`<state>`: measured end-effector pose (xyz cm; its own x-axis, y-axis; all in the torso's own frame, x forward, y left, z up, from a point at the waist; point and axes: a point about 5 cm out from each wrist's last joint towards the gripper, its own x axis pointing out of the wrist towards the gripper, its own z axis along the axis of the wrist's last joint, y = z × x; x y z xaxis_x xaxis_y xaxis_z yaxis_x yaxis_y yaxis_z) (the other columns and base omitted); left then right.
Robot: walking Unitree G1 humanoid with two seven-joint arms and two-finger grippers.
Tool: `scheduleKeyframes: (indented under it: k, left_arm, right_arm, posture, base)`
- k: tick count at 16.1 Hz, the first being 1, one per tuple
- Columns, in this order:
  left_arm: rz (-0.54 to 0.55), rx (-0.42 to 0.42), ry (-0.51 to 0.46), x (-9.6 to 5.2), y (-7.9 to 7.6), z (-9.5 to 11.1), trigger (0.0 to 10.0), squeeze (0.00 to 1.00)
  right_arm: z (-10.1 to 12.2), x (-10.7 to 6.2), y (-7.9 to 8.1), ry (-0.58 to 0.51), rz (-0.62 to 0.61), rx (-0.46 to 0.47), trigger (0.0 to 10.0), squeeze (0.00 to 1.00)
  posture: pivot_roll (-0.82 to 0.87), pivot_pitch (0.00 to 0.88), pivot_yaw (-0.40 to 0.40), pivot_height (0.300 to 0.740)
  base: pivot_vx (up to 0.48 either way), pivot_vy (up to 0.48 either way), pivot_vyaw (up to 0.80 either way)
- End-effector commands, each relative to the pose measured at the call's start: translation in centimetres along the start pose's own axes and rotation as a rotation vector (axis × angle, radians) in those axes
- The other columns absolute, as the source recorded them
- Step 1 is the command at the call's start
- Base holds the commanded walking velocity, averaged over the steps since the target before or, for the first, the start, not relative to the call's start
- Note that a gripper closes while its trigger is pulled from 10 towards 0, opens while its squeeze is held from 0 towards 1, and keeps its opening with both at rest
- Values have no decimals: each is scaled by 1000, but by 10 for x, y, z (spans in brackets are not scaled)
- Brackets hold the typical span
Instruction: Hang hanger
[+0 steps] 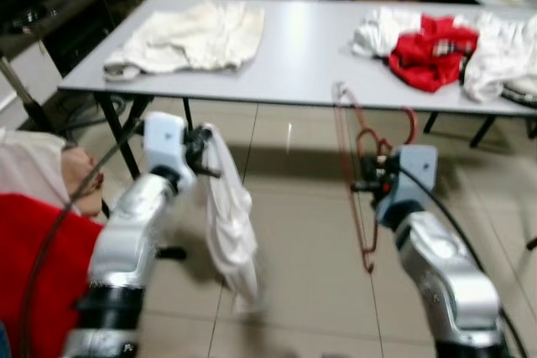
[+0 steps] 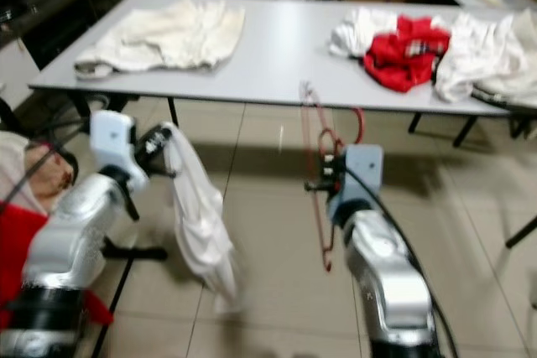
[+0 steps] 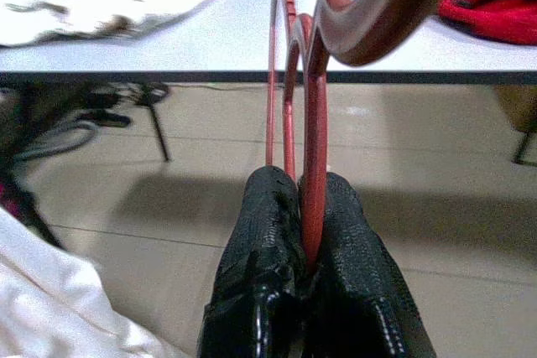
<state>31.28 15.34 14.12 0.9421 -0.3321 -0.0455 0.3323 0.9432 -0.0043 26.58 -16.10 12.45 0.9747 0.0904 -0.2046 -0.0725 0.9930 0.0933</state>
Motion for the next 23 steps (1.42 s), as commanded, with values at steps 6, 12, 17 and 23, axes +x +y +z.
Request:
scheduleKeyframes:
  k: [6,12,17,23]
  left_arm:
    - [22,25,-37,-2,11,12,10000,0]
    - [29,26,-40,-2,13,13,10000,0]
    - [39,27,-38,-4,13,11,10000,0]
    - [44,45,-15,-10,12,5,10000,0]
  right_arm:
    - [10,3,4,-44,31,-19,10000,0]
    - [13,5,8,-49,87,-43,10000,0]
    - [11,7,7,-43,91,-67,10000,0]
    - [5,10,8,-38,98,-90,10000,0]
  posture:
    - [-121,0,21,740]
    - [-117,0,10,740]
    - [-109,0,-6,740]
    - [-82,0,-23,740]
  base:
    - [303,0,0]
    - [309,0,0]
    - [328,0,0]
    - [330,0,0]
